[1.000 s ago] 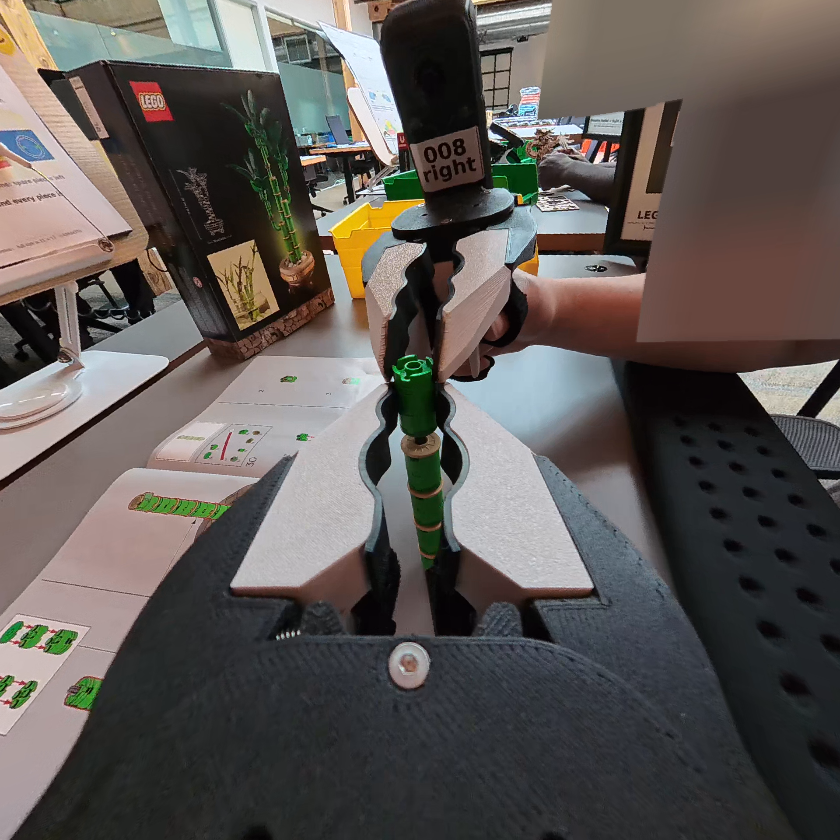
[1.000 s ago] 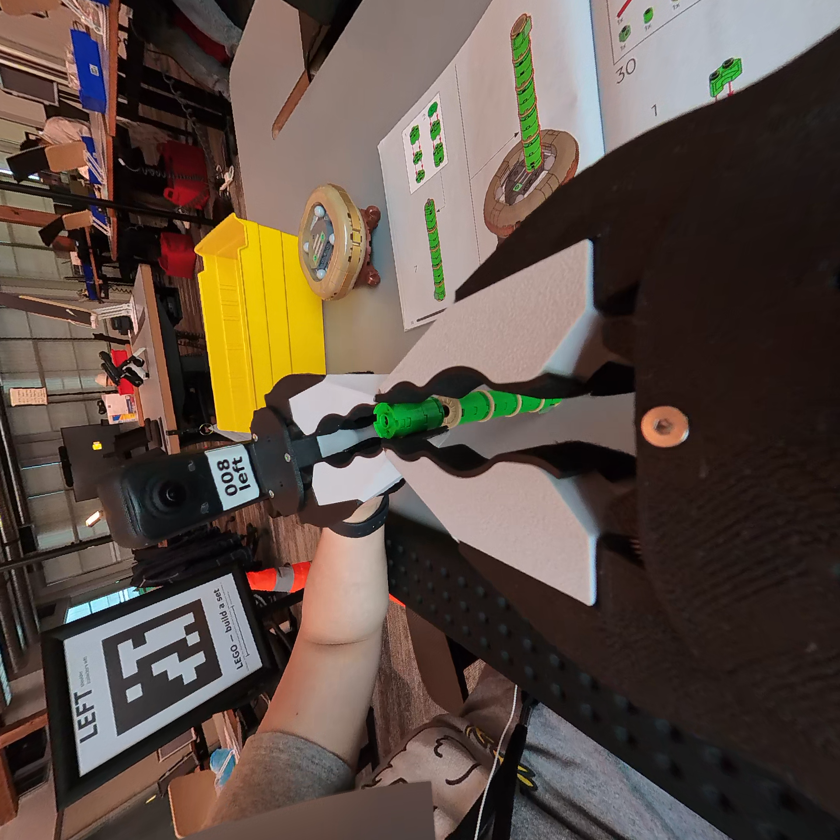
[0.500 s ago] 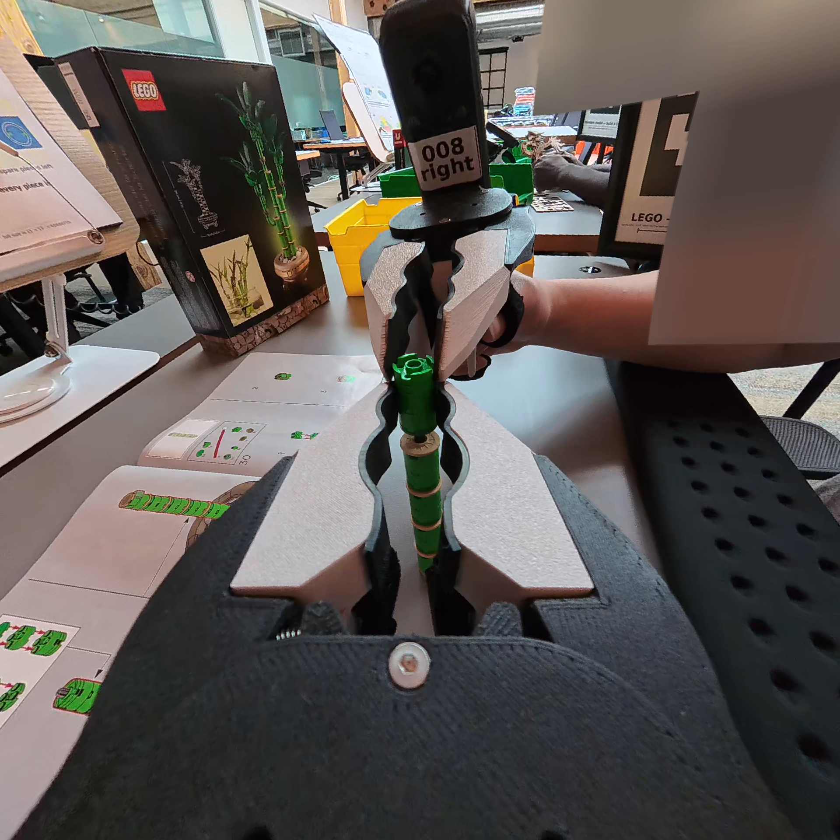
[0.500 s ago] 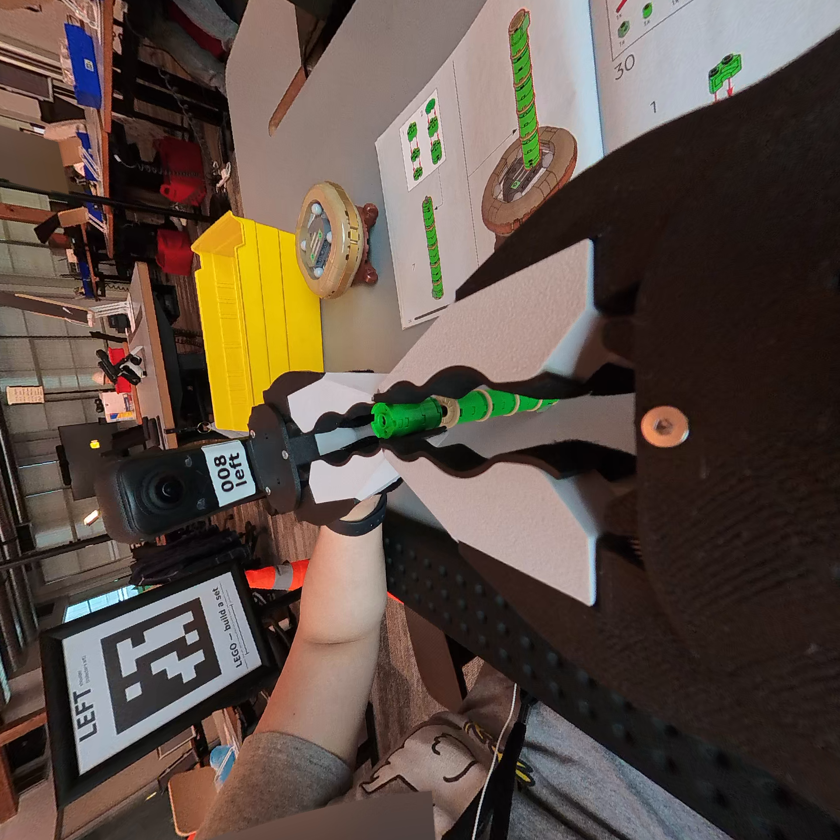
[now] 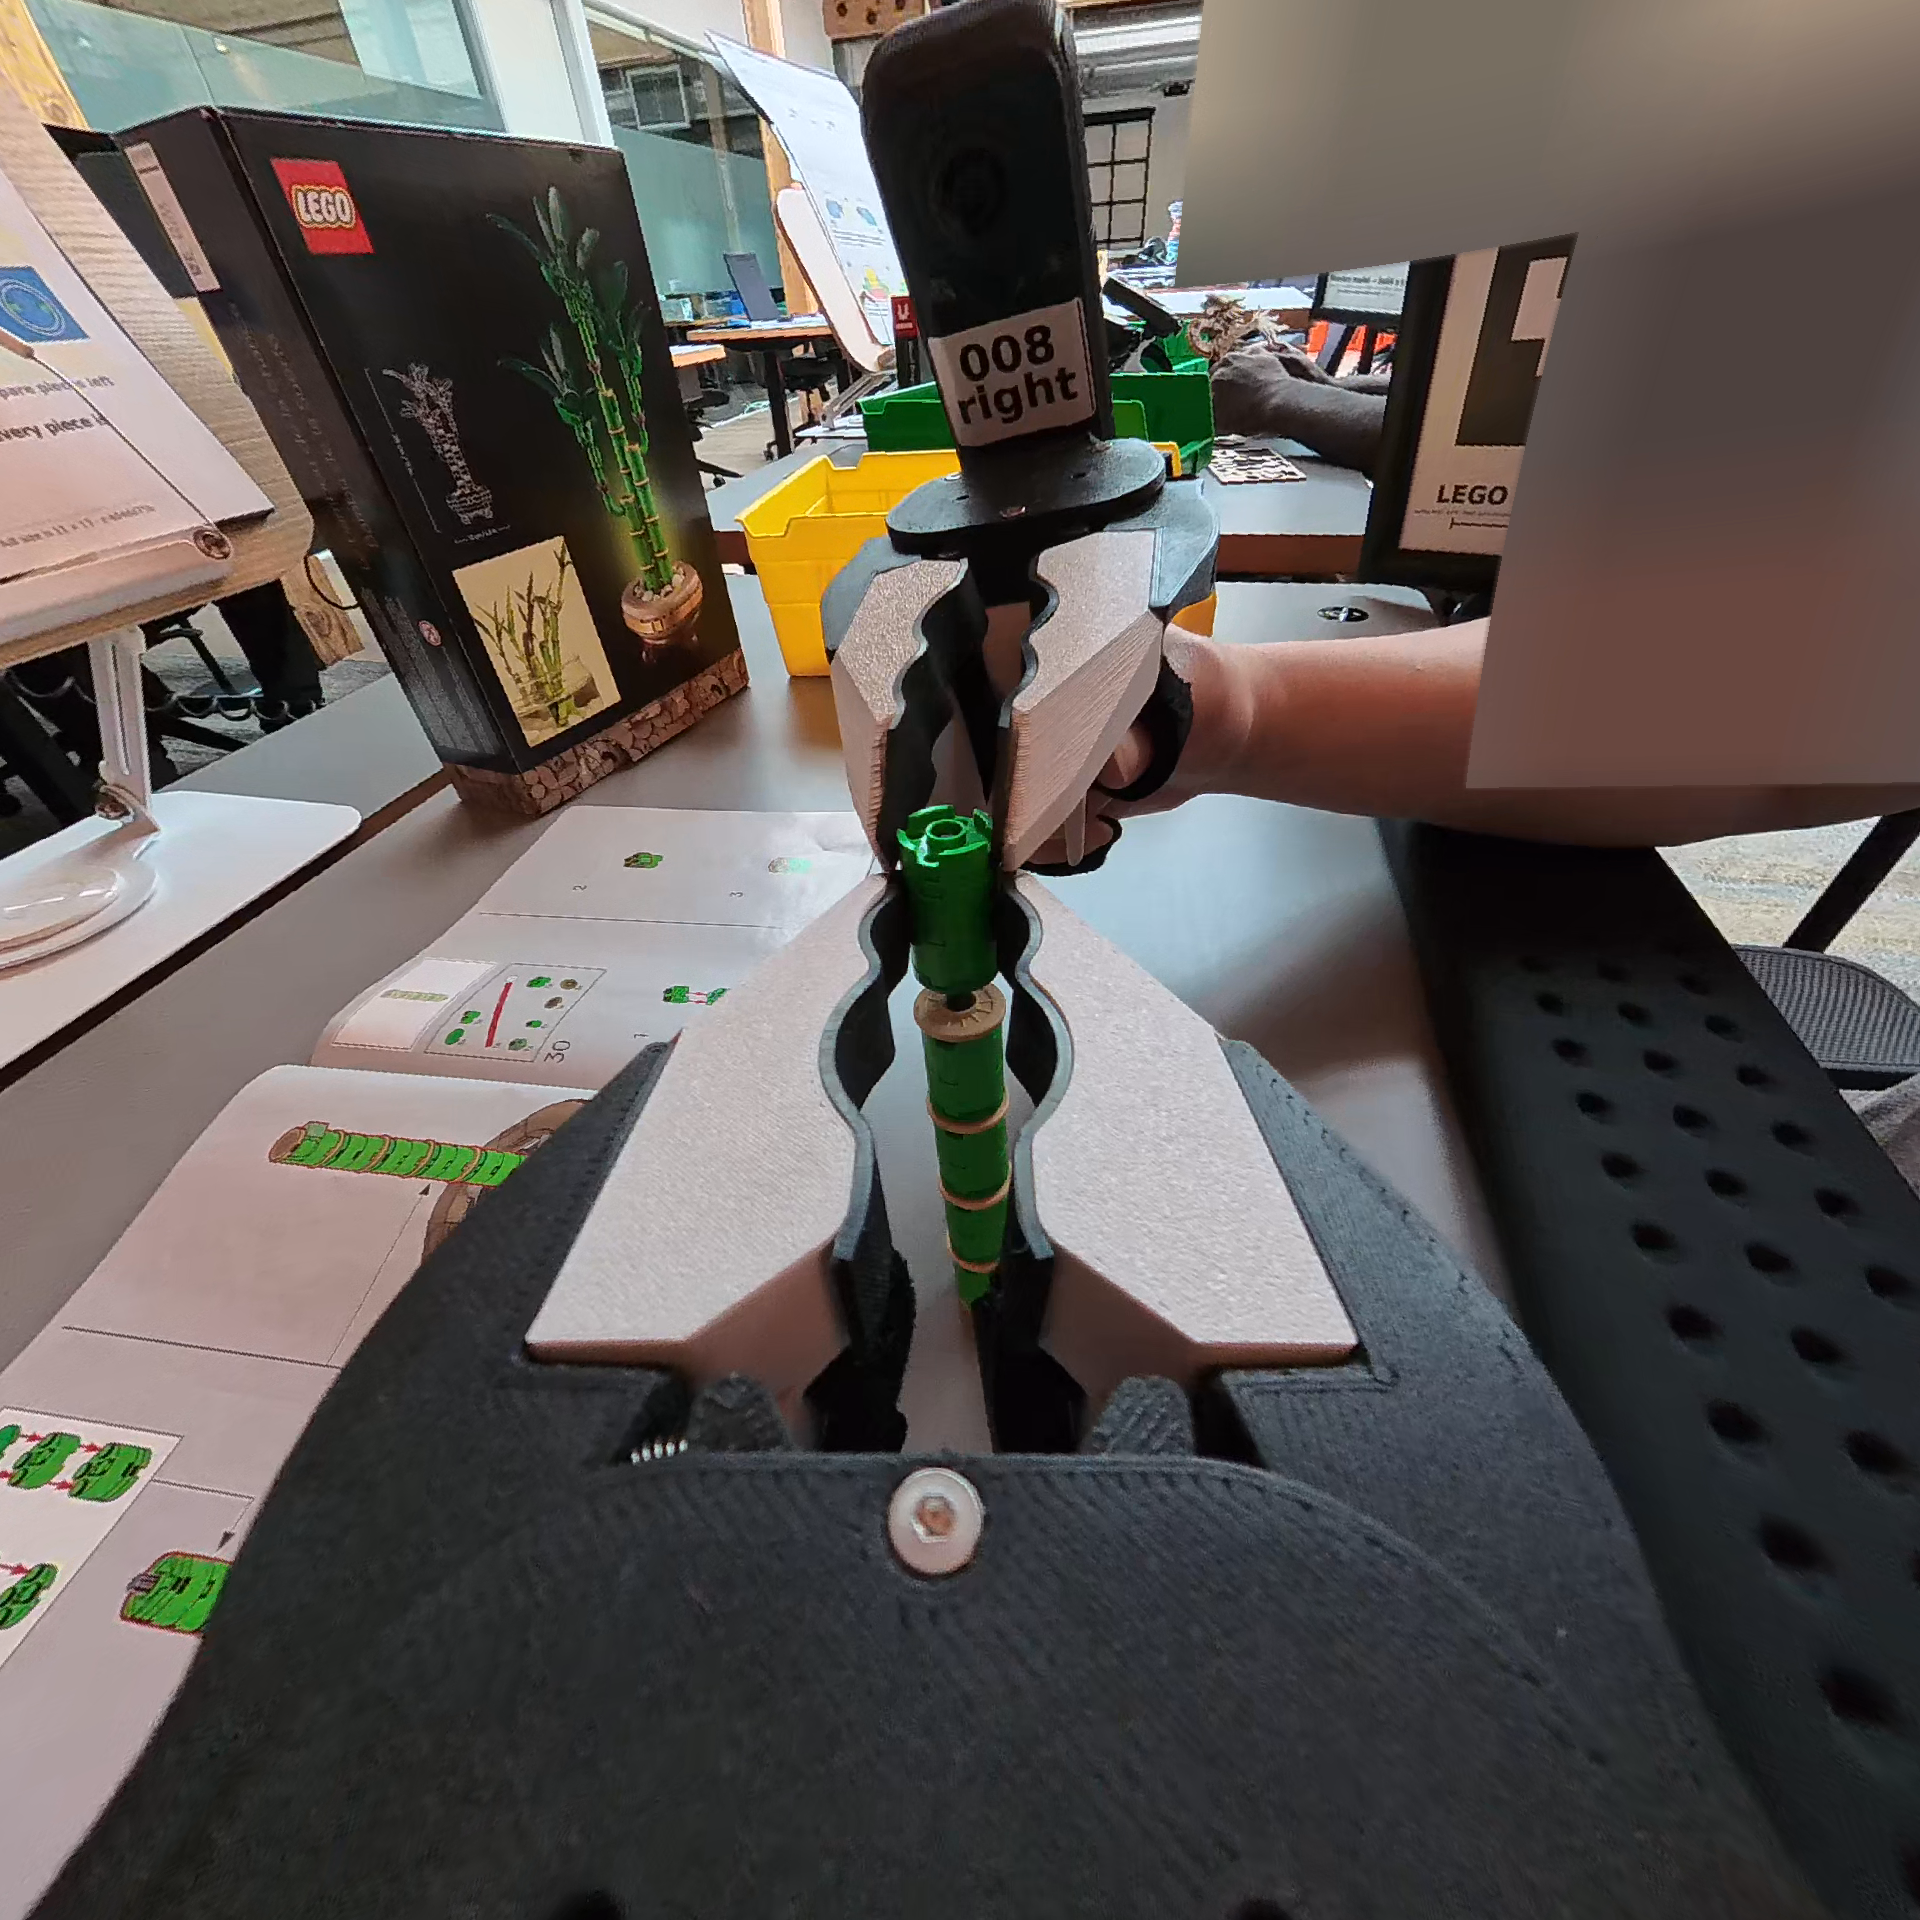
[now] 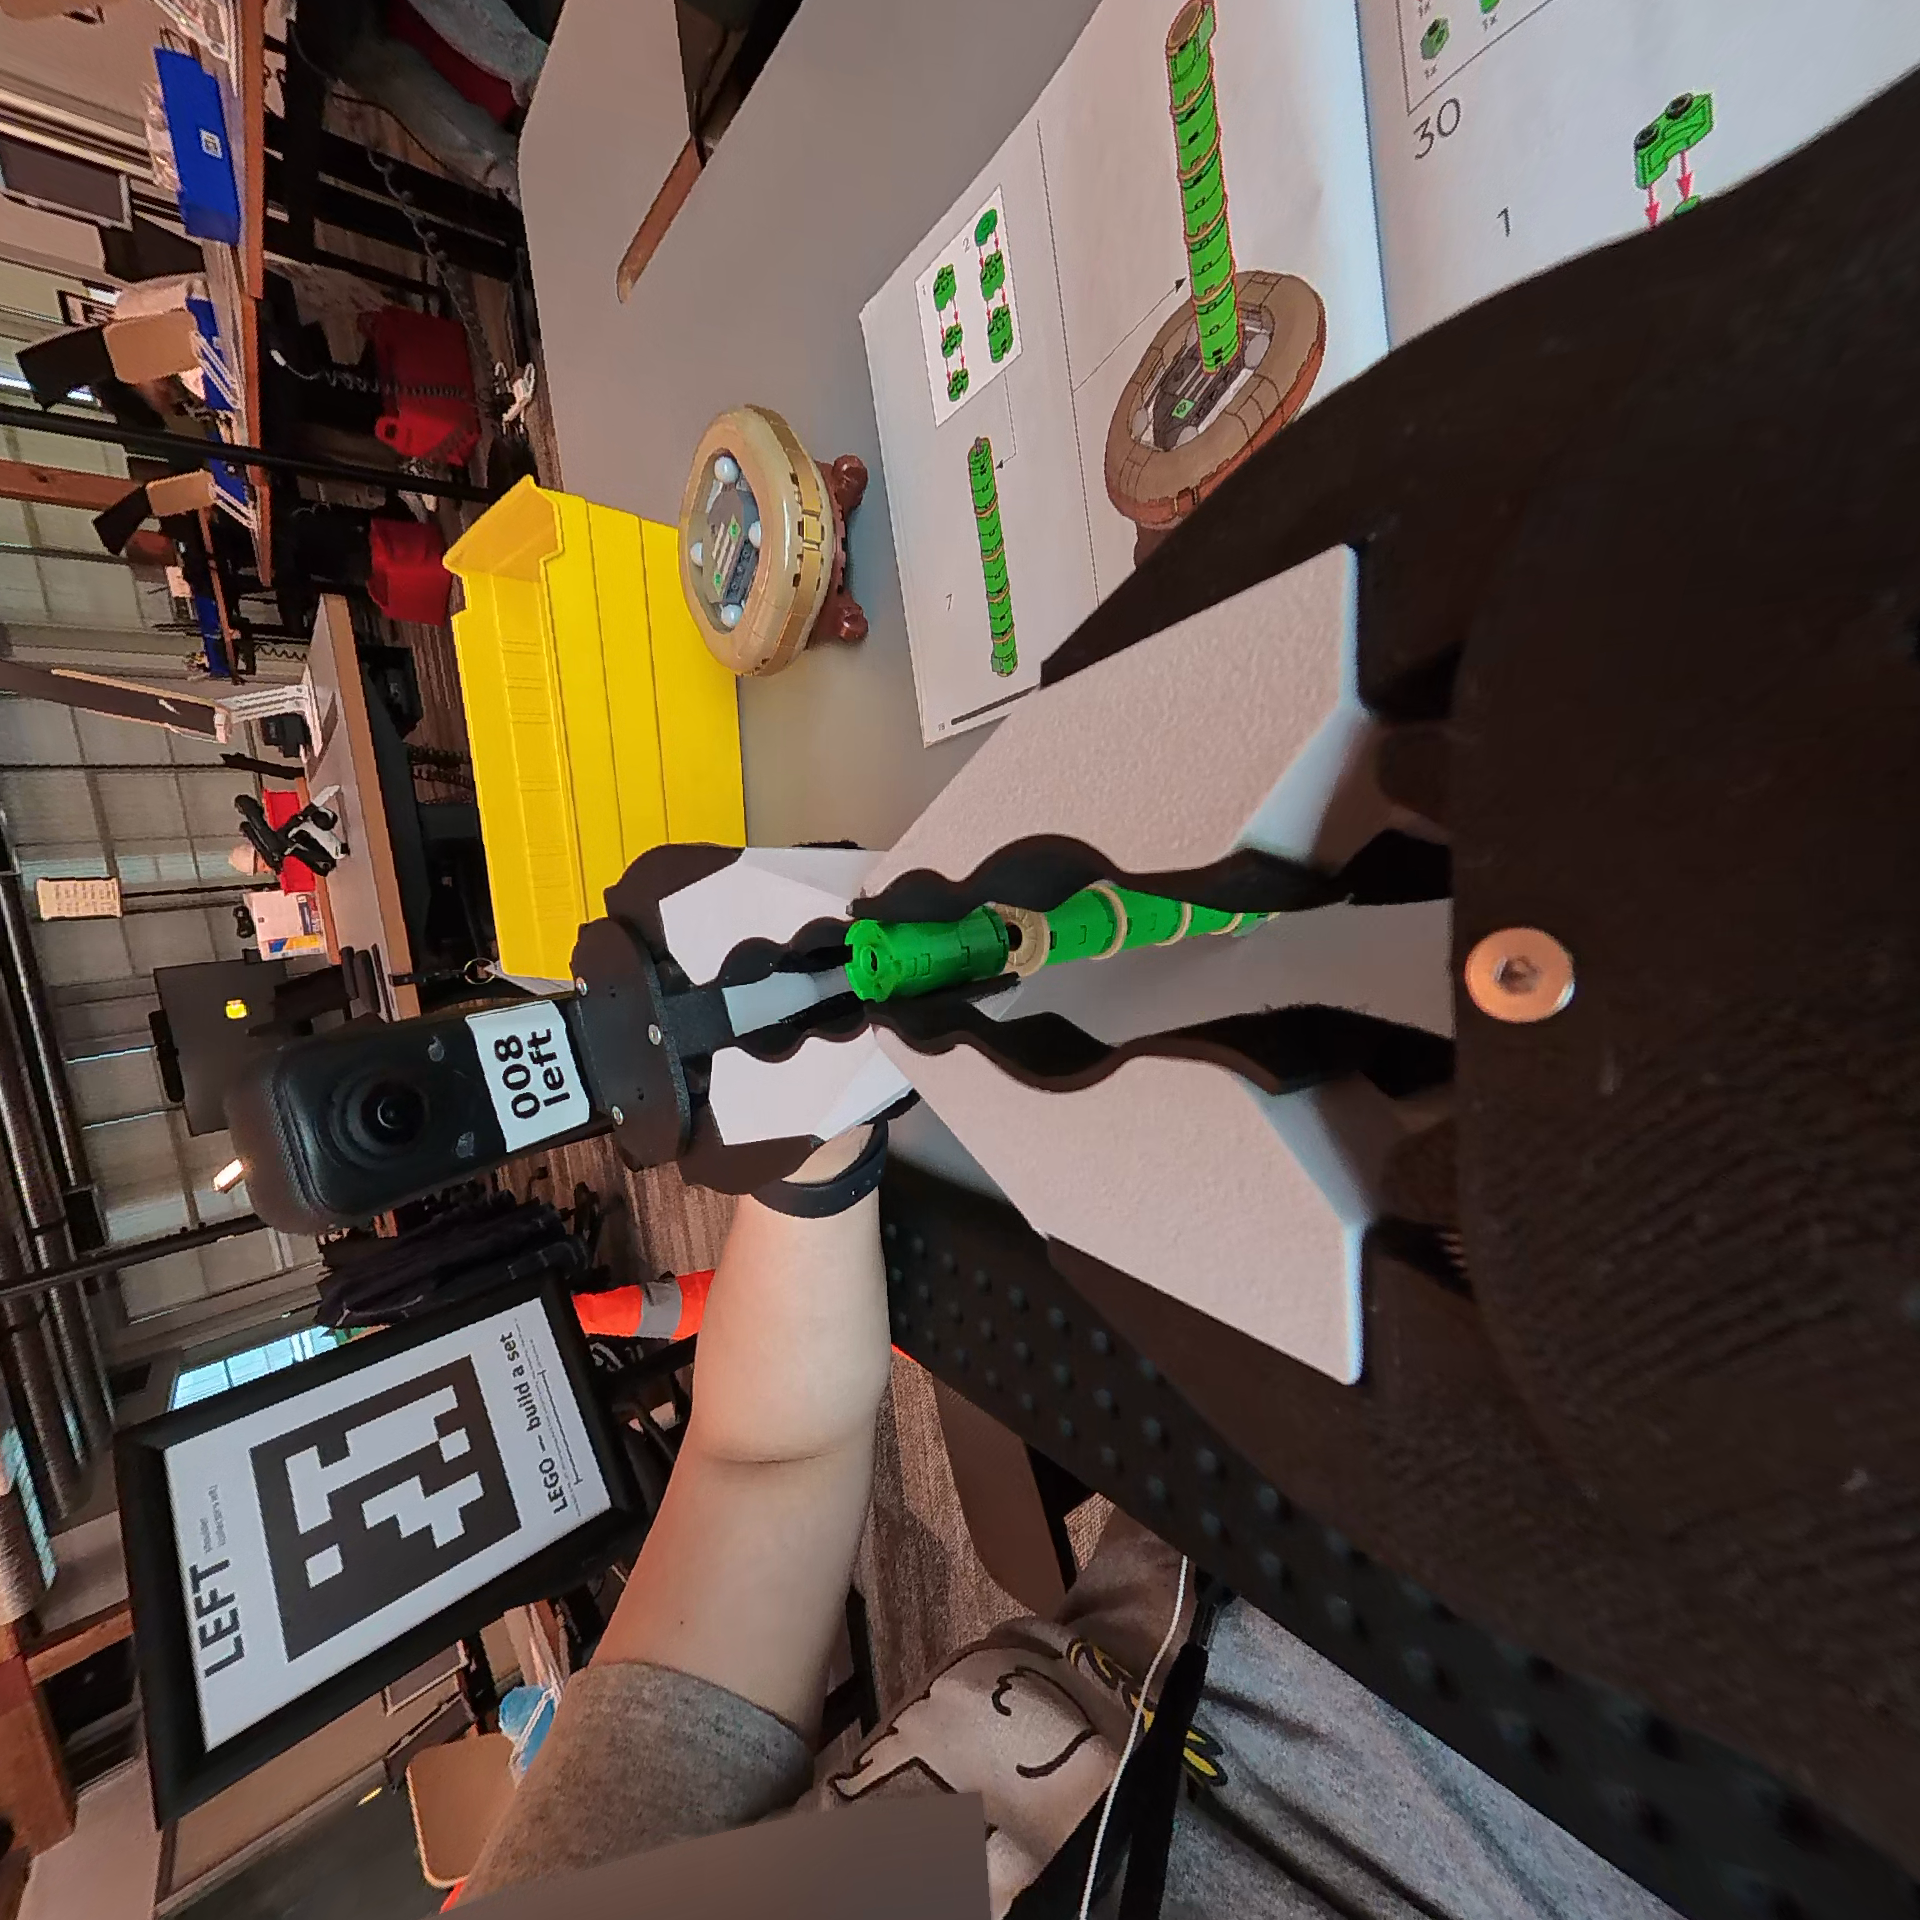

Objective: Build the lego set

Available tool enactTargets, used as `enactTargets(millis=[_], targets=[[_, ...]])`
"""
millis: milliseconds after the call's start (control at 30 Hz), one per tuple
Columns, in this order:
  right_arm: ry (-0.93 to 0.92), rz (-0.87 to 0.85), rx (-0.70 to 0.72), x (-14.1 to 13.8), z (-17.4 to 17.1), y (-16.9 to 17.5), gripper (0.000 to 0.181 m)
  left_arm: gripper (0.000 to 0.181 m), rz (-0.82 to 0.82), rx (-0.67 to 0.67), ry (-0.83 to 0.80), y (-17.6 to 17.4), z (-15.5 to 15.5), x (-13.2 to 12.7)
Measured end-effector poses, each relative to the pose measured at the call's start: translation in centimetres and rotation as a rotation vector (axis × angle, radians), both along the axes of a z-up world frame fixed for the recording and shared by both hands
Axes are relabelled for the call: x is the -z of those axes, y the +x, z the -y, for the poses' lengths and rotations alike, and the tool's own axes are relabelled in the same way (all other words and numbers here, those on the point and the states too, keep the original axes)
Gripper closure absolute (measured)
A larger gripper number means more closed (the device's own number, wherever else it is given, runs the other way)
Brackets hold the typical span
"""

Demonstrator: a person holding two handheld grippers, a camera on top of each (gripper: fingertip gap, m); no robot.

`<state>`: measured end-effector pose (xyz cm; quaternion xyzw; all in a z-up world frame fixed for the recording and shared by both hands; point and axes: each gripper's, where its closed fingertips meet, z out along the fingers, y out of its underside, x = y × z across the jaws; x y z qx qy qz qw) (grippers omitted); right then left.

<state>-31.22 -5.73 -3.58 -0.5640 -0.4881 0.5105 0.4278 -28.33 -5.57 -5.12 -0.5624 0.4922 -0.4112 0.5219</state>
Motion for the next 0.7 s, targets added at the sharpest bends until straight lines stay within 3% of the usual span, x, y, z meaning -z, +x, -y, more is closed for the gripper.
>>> enactTargets(millis=[367,600,700], targets=[[0.003,-0.008,0.01,0.0,-0.1,0.0,0.165,0.166,-0.002,0.004,0.002,0.1,-0.1,0.0],[-0.207,-0.221,-0.058,-1.3,-0.5,0.6,0.166,0.166,0.015,0.028,-0.029,0.3,-0.1,-0.2],[-0.171,-0.289,-0.003,-3.1,-1.1,1.6,0.181,0.166,0.015,0.024,-0.029,0.2,-0.2,-0.2]])
